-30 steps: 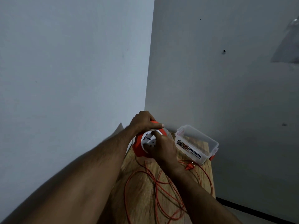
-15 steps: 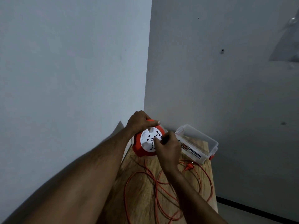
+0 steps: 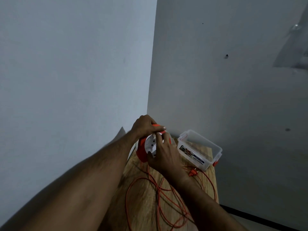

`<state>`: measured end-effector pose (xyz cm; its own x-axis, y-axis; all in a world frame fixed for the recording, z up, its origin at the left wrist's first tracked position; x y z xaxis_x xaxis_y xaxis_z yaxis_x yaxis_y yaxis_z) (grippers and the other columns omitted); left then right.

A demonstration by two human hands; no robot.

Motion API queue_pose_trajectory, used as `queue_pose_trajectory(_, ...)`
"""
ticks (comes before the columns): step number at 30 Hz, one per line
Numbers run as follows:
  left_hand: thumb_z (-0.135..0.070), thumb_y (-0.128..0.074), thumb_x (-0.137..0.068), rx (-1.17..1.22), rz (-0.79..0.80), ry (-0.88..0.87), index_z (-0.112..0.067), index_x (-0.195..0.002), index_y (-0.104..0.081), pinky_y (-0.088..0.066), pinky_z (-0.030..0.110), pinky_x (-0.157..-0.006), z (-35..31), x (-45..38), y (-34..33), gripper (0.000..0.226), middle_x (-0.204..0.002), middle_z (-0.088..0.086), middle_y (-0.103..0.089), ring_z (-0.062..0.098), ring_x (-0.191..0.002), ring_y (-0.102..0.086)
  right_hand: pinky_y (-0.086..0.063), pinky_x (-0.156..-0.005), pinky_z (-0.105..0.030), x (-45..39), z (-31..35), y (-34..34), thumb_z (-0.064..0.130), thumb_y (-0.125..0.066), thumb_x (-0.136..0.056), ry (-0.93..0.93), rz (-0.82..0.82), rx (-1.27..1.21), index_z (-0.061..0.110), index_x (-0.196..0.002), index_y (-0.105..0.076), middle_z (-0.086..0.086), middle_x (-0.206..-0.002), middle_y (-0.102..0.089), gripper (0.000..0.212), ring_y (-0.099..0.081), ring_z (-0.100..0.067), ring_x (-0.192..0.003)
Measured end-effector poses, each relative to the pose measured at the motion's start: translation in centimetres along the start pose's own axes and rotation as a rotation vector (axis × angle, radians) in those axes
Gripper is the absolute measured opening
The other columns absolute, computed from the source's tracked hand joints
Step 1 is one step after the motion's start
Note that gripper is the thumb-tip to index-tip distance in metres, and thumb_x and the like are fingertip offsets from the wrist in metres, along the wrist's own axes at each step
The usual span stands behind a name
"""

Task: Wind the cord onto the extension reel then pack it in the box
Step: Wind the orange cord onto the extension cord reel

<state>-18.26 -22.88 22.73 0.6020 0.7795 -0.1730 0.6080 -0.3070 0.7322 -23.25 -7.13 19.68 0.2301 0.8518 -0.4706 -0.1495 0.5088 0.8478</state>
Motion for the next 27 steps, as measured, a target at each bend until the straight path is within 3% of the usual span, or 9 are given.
queue_pose_trajectory(6,-0.078,-0.07,-0.067,-0.049,0.015,-0.047,-0.02,-0.082,-0.082,-0.049,0.022,-0.059,0.1,0.2,-0.4,0.061,-0.079,-0.006,-0.077,0.01,-0.068,-0.069,-0.042,-0.077,-0.015,-0.2,-0.2,-1.2,0.048,-0.079,-0.076,-0.048,-0.047,-0.073,0.016,-0.128,-0.057,-0.005,-0.123,-0.062,0.065,-0.062,-0.019,-0.102)
queue_pose_trajectory(9,-0.08,-0.069,-0.066,-0.055,-0.006,-0.039,-0.023,-0.079,-0.081,-0.044,0.019,-0.055,0.0,0.2,-0.5,0.06,-0.073,-0.011,-0.075,0.007,-0.063,-0.067,-0.034,-0.067,-0.001,-0.2,-0.3,-1.0,0.045,-0.081,-0.075,-0.173,-0.121,-0.31,0.025,-0.112,-0.059,0.014,-0.102,-0.067,0.048,-0.06,0.0,-0.085)
queue_pose_trajectory(11,-0.082,-0.068,-0.065,-0.04,-0.03,-0.039,-0.026,-0.065,-0.076,-0.042,0.019,-0.052,-0.2,0.3,-0.4,0.056,-0.06,-0.014,-0.069,0.005,-0.054,-0.065,-0.038,-0.062,-0.002,-0.3,-0.7,-0.9,0.047,-0.081,-0.074,-0.394,-0.206,-0.582,0.032,-0.104,-0.057,0.025,-0.092,-0.06,0.041,-0.063,0.002,-0.086)
queue_pose_trajectory(14,-0.081,-0.067,-0.066,-0.059,-0.064,-0.057,-0.026,-0.072,-0.078,-0.043,0.018,-0.053,-0.6,0.3,-0.6,0.057,-0.067,-0.012,-0.072,0.005,-0.056,-0.064,-0.055,-0.059,-0.022,-0.1,-1.3,-2.4,0.045,-0.087,-0.072,-0.981,-0.237,-0.994,0.024,-0.107,-0.055,0.009,-0.094,-0.062,0.051,-0.069,-0.017,-0.089)
queue_pose_trajectory(17,-0.077,-0.068,-0.07,-0.114,-0.056,-0.103,-0.021,-0.093,-0.081,-0.046,0.018,-0.058,-0.8,0.2,-1.3,0.062,-0.088,-0.006,-0.077,0.007,-0.065,-0.065,-0.05,-0.102,-0.053,-0.5,0.0,-4.8,0.033,-0.075,-0.089,-1.428,-0.077,-1.692,0.014,-0.14,-0.042,-0.014,-0.138,-0.053,0.064,-0.055,-0.037,-0.125)
queue_pose_trajectory(20,-0.075,-0.069,-0.072,-0.108,-0.046,-0.071,-0.02,-0.083,-0.08,-0.047,0.019,-0.057,-0.2,0.2,-1.0,0.057,-0.077,-0.007,-0.076,0.008,-0.059,-0.066,-0.047,-0.106,-0.049,-0.7,0.4,-4.0,0.027,-0.065,-0.097,-1.382,-0.007,-1.804,0.007,-0.145,-0.042,-0.021,-0.144,-0.052,0.057,-0.054,-0.04,-0.13)
queue_pose_trajectory(22,-0.074,-0.068,-0.072,-0.055,-0.06,-0.036,-0.021,-0.067,-0.076,-0.05,0.022,-0.053,0.4,0.1,-0.3,0.054,-0.059,-0.009,-0.07,0.008,-0.049,-0.065,-0.062,-0.079,-0.04,0.2,-0.7,-2.9,0.017,-0.074,-0.089,-1.14,-0.15,-1.382,0.01,-0.115,-0.06,-0.015,-0.111,-0.07,0.031,-0.073,-0.029,-0.095)
queue_pose_trajectory(24,-0.075,-0.068,-0.071,-0.02,-0.057,-0.03,-0.022,-0.064,-0.074,-0.053,0.023,-0.052,0.7,0.1,0.1,0.054,-0.055,-0.009,-0.068,0.006,-0.048,-0.065,-0.057,-0.062,-0.022,0.5,-1.4,-0.5,0.019,-0.074,-0.086,-0.603,-0.311,-0.751,0.018,-0.096,-0.062,0.0,-0.092,-0.071,0.016,-0.07,-0.015,-0.076)
queue_pose_trajectory(27,-0.073,-0.07,-0.073,-0.005,-0.04,-0.034,-0.022,-0.064,-0.073,-0.051,0.022,-0.054,0.7,0.1,0.3,0.053,-0.057,-0.008,-0.068,0.011,-0.052,-0.067,-0.053,-0.066,-0.022,0.9,0.0,0.4,0.031,-0.076,-0.082,-0.025,-0.241,-0.079,0.018,-0.116,-0.065,-0.001,-0.109,-0.068,0.038,-0.065,-0.015,-0.088)
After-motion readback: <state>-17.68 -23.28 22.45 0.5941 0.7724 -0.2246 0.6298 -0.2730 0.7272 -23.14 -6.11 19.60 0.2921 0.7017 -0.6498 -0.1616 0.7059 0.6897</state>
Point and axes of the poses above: each hand's wrist, its own x-axis away from the middle knuckle, its own y-axis out of the back of the hand, z = x × y, the point moved 4 cm from there along -x, towards the middle knuckle
